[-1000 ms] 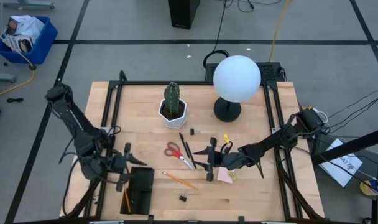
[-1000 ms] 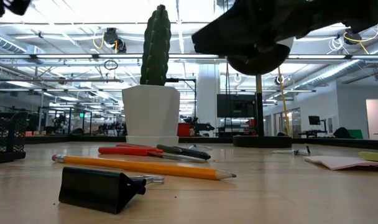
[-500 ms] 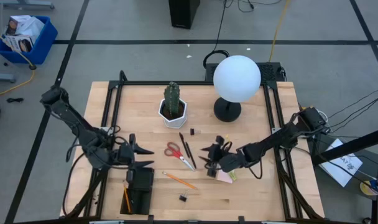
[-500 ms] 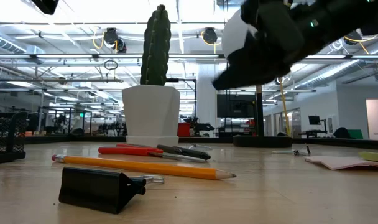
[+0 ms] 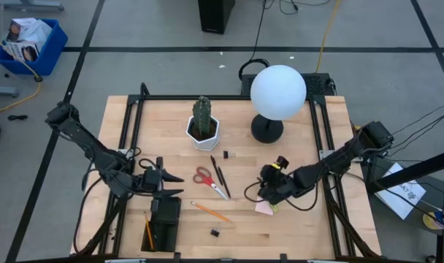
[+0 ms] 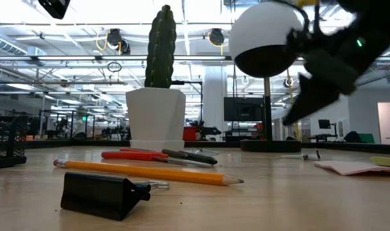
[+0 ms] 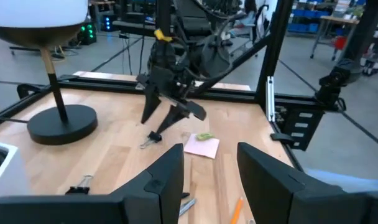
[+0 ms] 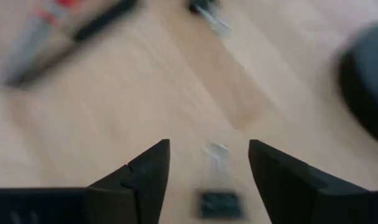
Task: Pick and place office supplies into organizer
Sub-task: Put the right binder clip in the desk organizer
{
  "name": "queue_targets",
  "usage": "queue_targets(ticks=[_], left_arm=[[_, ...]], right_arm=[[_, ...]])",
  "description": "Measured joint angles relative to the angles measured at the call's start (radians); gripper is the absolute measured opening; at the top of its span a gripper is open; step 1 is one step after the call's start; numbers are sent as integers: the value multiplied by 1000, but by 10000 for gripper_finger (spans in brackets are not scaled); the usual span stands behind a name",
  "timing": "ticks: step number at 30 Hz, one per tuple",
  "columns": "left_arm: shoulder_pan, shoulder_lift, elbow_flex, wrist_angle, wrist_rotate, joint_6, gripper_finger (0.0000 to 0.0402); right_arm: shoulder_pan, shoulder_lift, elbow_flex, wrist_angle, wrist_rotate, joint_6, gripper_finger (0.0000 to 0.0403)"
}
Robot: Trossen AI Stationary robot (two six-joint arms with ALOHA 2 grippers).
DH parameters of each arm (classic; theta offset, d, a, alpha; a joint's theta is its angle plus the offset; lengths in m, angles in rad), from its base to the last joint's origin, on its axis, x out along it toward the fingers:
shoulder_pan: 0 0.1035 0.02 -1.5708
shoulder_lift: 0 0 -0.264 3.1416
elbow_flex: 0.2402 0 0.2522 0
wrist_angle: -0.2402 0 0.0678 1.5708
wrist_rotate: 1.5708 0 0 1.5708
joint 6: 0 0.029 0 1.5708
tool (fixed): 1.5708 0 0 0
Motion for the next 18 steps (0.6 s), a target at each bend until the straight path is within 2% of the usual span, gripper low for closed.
queue_targets(ticks=[7,18], left_arm=[[1,48,0,40,2,-3,152],[1,91,0,109,23,19,152]], right_arm=[[13,1,-144,128,24,107,242],[35,-1,-301,400,33,-44,239]])
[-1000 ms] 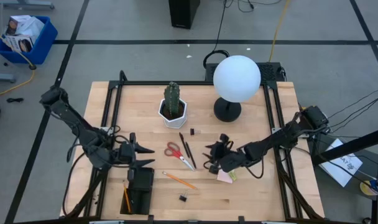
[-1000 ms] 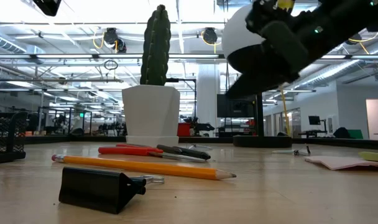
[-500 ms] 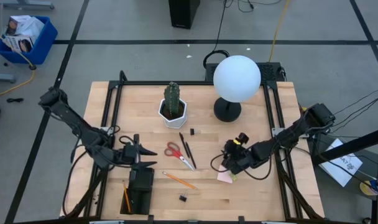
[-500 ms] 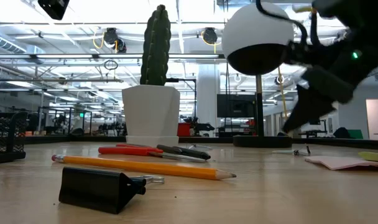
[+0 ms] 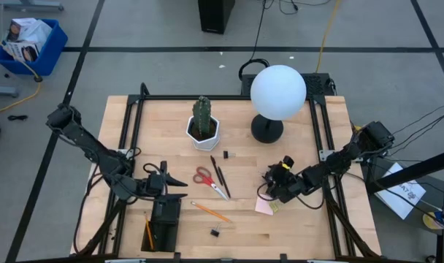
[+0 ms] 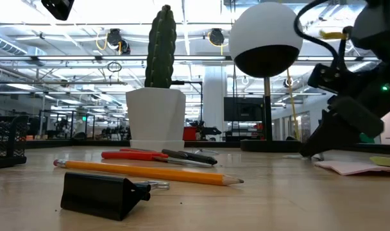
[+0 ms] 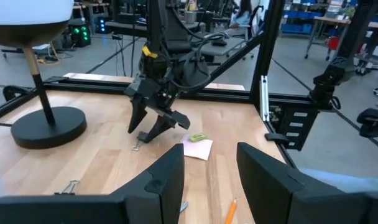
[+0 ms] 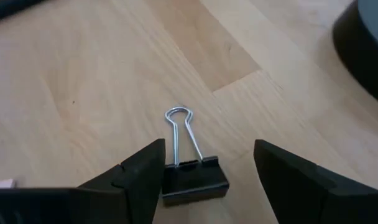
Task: Pick and place office supplies into organizer
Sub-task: Put the right binder clip in the desk organizer
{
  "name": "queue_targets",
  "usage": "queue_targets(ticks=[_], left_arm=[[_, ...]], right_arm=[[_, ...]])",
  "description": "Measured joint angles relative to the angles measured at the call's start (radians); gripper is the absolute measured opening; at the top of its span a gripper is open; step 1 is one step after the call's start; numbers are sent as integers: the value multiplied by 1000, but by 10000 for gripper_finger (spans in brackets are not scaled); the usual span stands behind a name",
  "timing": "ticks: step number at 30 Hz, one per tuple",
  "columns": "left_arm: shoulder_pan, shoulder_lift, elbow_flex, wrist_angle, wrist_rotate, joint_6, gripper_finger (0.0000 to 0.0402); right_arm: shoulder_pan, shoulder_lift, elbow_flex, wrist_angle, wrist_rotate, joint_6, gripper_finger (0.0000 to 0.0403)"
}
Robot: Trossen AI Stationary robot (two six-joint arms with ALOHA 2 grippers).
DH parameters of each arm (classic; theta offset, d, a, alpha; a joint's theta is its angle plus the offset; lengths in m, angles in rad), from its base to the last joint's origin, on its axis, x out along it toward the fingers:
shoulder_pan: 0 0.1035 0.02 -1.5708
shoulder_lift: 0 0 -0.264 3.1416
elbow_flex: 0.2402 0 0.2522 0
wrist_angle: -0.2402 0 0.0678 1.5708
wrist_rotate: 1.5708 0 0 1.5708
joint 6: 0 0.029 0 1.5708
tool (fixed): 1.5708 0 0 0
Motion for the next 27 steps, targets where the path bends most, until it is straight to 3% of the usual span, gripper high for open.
queue_targets(ticks=[6,13,23,27], left_arm=[[0,0,0,19,2,13,152],[0,0,0,21,3,15,152],[0,-1,0,21,4,13,152],[0,-1,0,21,4,14,152]], right_arm=[[21,2,-44,154,-54,-170,238],[21,0,-45,149,-78,-208,236],[21,-1,-45,147,-123,-204,151],[21,0,-45,163,-128,-199,148]])
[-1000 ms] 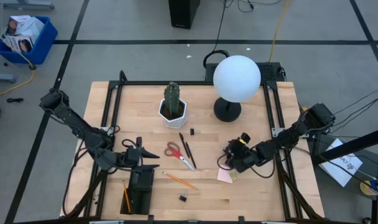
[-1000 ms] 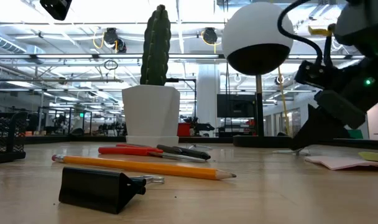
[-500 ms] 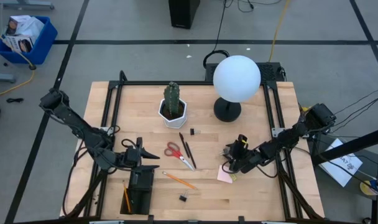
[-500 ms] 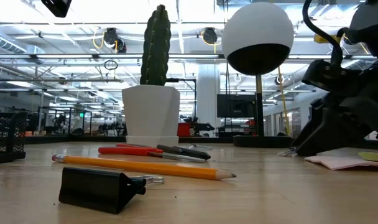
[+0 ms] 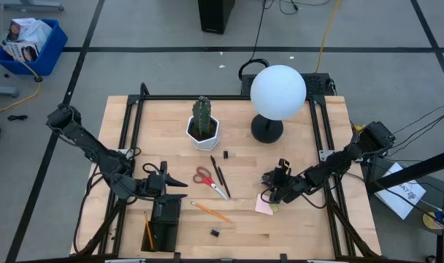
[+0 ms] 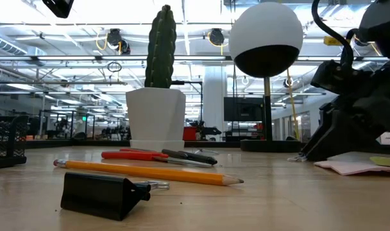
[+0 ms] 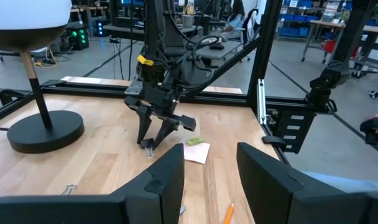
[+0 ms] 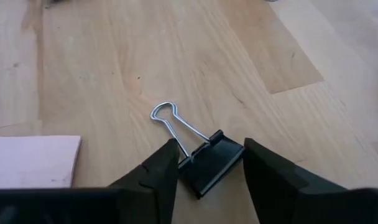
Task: Pick and place office supplies into organizer
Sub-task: Put the right binder clip in the desk organizer
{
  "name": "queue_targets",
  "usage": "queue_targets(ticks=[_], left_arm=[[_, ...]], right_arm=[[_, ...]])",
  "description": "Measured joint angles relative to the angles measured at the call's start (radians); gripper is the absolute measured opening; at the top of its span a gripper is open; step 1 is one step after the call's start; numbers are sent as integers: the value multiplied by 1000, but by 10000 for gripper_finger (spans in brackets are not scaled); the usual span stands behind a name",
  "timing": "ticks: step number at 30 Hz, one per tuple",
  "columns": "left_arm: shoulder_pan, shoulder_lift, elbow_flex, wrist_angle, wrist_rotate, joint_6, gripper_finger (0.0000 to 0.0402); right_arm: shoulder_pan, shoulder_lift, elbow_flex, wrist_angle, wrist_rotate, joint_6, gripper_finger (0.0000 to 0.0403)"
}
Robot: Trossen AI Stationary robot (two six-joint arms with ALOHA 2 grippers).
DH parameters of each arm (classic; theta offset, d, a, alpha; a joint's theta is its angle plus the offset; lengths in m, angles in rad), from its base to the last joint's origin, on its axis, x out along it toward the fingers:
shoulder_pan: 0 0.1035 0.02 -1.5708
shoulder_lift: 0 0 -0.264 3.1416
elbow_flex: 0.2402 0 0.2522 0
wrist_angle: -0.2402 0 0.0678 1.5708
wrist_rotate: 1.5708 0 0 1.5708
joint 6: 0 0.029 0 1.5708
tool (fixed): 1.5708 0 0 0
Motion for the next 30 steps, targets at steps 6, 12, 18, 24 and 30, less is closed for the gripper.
queue_targets(ticks=[6,12,18,24,30], left_arm=[[0,0,0,0,0,2,152],[0,0,0,-1,0,3,152],[0,0,0,-1,-1,5,152],[0,0,0,0,-3,24,152],[1,0,0,38,-37,71,152]], right_arm=[[2,5,-3,147,-50,-63,171],[2,4,-3,292,-38,-135,151],[1,4,-3,414,-46,-166,162],[1,3,10,513,-71,-210,153],[1,24,79,514,-97,-250,157]])
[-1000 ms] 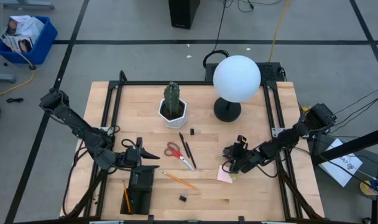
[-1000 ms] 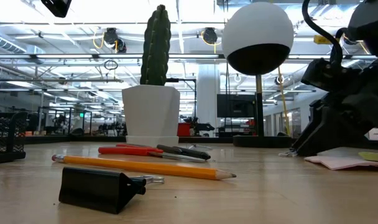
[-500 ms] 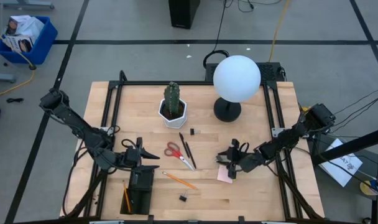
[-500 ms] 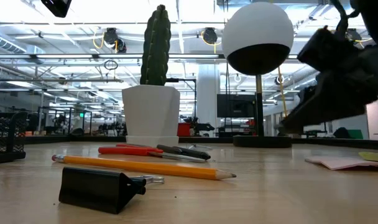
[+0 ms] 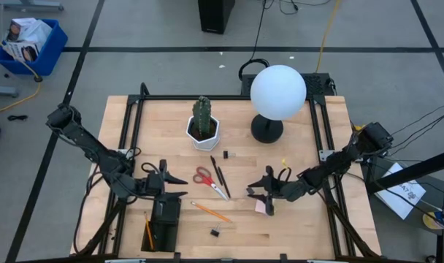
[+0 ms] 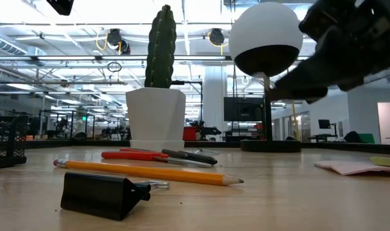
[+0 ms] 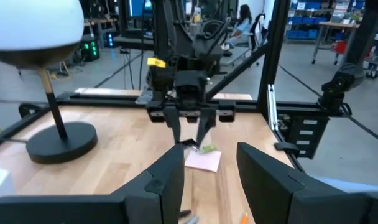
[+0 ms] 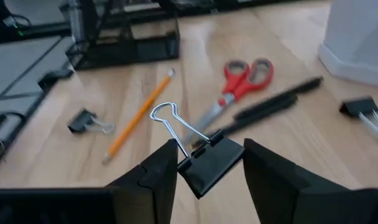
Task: Pick and place office supplies into organizer
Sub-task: Put the right binder clip in the desk organizer
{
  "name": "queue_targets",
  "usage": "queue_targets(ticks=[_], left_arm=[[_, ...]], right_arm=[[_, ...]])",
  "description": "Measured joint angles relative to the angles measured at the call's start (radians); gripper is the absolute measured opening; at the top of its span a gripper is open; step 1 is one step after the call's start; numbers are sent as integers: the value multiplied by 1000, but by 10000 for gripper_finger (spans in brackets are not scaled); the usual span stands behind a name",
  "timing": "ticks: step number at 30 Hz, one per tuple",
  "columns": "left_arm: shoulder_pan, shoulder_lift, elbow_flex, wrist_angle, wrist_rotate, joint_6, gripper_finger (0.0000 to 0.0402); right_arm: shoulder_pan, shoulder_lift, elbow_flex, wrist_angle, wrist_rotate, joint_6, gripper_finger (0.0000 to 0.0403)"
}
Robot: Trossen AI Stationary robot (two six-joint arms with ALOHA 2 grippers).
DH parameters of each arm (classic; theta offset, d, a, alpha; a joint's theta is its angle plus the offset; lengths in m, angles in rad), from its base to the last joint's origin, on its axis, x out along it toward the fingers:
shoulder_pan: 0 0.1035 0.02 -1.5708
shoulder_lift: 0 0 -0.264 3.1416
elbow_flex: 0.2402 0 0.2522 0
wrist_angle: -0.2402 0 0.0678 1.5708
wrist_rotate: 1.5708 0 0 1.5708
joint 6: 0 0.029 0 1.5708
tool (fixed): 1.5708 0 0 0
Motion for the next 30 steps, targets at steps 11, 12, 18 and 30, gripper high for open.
queue_targets(ticks=[11,12,18,30], left_arm=[[0,-54,1,7,-54,58,152],[0,-63,1,7,-55,64,152],[0,-109,1,6,-72,87,152],[0,-128,1,4,-91,114,152]], right_arm=[[-10,206,249,0,-102,-72,157],[-12,234,281,-2,-105,-77,157],[-26,377,468,0,-215,-98,156],[-63,617,782,-41,-319,-116,156]])
